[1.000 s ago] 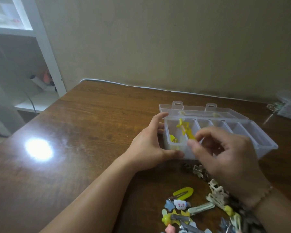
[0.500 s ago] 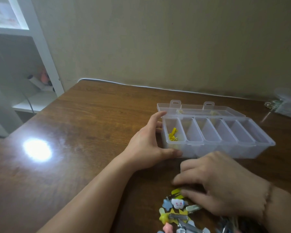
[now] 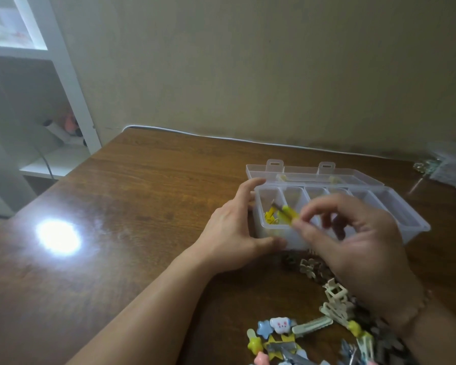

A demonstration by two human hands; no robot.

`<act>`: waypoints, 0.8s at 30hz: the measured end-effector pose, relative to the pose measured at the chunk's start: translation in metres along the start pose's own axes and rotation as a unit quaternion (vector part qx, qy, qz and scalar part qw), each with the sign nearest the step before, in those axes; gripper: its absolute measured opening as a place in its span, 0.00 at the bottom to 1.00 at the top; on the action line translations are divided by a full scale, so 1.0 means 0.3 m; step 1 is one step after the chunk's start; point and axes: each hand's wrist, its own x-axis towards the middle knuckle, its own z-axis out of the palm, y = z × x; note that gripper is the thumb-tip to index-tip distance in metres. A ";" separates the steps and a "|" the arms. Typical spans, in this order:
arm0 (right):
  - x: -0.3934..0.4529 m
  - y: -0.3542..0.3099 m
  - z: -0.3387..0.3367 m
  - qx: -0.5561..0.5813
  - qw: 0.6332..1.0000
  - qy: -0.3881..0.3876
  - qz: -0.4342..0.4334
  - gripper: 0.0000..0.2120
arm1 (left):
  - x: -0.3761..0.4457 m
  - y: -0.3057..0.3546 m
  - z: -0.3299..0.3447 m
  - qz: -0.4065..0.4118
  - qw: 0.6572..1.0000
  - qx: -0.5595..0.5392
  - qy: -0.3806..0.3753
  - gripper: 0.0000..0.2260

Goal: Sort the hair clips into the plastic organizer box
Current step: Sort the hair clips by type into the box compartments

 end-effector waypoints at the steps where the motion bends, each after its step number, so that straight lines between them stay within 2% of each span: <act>1: 0.008 0.004 0.013 -0.033 0.998 0.048 0.015 0.03 | 0.000 0.001 0.001 -0.001 1.000 0.000 0.001 0.45; 3: 0.019 0.024 0.032 -0.059 0.994 0.062 0.068 0.06 | 0.001 0.003 0.002 0.000 1.000 0.001 -0.001 0.47; 5: 0.019 0.042 0.039 -0.083 0.993 0.020 0.087 0.09 | 0.000 0.005 0.001 0.001 1.000 -0.001 -0.003 0.47; 7: 0.016 0.049 0.038 -0.107 0.993 -0.003 0.045 0.06 | -0.001 0.007 0.001 0.002 1.000 0.001 -0.002 0.47; 11: 0.013 0.031 -0.006 -0.129 0.989 0.005 -0.078 0.06 | 0.001 0.006 0.002 -0.001 1.000 0.004 -0.002 0.48; 13: 0.006 0.018 -0.024 -0.095 0.987 -0.033 -0.122 0.05 | 0.000 0.005 0.002 0.001 1.000 0.007 0.000 0.48; 15: 0.002 0.010 -0.019 -0.121 0.981 -0.053 -0.141 0.05 | -0.001 0.005 0.002 0.006 1.000 0.006 0.000 0.47; 18: 0.005 0.023 0.005 -0.187 0.978 -0.048 -0.080 0.12 | -0.002 0.005 0.001 0.007 1.000 0.002 0.002 0.47; 22: 0.002 0.042 0.023 -0.270 0.943 -0.192 -0.036 0.27 | -0.002 0.003 0.003 0.005 1.000 0.003 0.003 0.46; 24: 0.005 0.043 0.025 -0.251 0.947 -0.198 -0.026 0.28 | -0.001 0.002 0.003 0.004 1.000 0.004 0.001 0.46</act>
